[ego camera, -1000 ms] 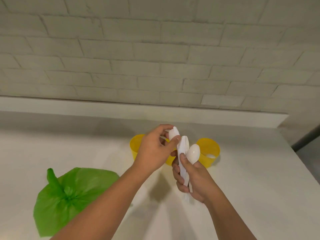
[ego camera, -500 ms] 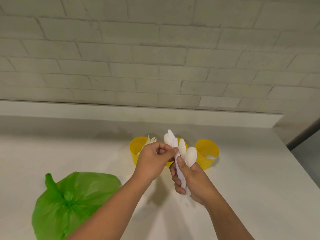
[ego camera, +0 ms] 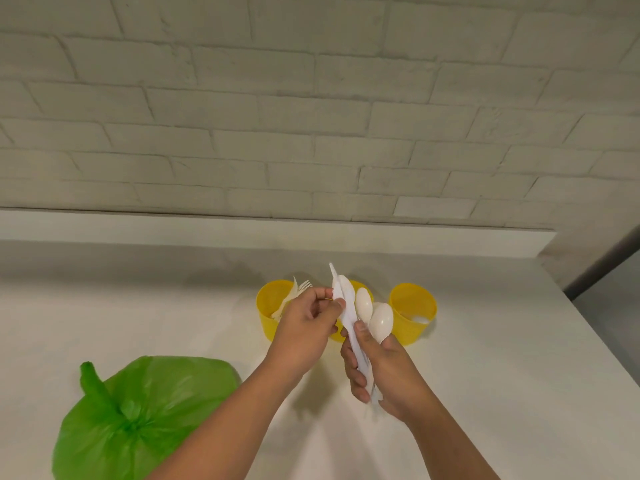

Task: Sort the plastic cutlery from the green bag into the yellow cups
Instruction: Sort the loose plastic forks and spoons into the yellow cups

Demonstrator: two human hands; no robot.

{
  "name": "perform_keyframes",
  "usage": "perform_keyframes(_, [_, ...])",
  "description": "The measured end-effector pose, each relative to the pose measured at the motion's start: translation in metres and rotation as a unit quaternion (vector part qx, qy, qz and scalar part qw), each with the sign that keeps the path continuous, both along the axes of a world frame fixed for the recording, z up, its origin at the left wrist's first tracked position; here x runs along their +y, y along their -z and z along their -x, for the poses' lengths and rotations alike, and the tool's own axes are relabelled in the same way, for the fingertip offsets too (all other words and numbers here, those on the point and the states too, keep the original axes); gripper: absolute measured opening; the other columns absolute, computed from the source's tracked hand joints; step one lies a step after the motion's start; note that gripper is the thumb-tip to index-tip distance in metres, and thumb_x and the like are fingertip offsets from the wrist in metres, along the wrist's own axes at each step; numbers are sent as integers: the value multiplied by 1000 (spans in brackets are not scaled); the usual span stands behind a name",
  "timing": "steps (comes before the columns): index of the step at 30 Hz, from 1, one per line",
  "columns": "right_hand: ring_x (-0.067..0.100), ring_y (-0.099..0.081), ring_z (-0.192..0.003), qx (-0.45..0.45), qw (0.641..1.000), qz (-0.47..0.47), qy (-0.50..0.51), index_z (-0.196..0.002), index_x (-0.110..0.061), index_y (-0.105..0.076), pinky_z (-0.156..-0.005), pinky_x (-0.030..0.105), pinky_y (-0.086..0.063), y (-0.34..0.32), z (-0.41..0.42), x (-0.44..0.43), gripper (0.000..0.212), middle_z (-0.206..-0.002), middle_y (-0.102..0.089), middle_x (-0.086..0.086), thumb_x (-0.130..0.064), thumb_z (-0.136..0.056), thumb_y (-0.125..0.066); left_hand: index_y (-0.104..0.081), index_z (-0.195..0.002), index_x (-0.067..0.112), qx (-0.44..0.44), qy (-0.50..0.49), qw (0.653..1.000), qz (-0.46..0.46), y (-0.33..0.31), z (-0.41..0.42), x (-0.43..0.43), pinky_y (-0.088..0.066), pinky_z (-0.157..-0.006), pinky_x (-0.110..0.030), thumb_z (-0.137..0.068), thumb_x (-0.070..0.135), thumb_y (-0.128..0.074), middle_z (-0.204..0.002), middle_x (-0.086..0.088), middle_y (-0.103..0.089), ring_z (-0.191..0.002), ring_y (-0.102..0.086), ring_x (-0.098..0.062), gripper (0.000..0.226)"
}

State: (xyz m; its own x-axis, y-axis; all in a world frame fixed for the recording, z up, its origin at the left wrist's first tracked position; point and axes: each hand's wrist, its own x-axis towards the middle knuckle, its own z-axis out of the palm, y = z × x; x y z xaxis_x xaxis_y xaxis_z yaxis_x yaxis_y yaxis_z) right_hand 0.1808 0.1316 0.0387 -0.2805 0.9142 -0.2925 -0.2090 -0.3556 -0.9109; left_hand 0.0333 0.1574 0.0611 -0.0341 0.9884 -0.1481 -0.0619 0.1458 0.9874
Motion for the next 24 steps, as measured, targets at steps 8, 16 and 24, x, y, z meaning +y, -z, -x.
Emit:
perform_keyframes(8, [18,-40,-51,-31,999,-16,9,-95,-7,-62,-43,25,-33,2,2,2,38,-73,-49,11,-40,-107,-46,-76,-103,16,87,23,996,-11,6,1,-3,-61,-78,-31,-89,17,-79,-89,2,-80,-78,-74,-10,15])
perform_keyframes(16, [20,-45,-50,-39,997,-15,63,-114,-1,-62,-47,31,-42,15,-4,-2,33,-77,-57,16,-30,-109,-46,-77,-98,13,24,-23,999,-4,7,2,-4,-63,-81,-36,-92,13,-76,-72,3,-72,-75,-73,-14,6])
perform_keyframes(24, [18,-37,-48,-57,997,-17,43,-100,2,-58,-44,26,-31,16,-3,-2,35,-73,-51,15,-30,-109,-45,-78,-92,12,38,-4,999,-7,10,-3,-13,-62,-78,-39,-87,17,-81,-76,-3,-76,-70,-68,-14,7])
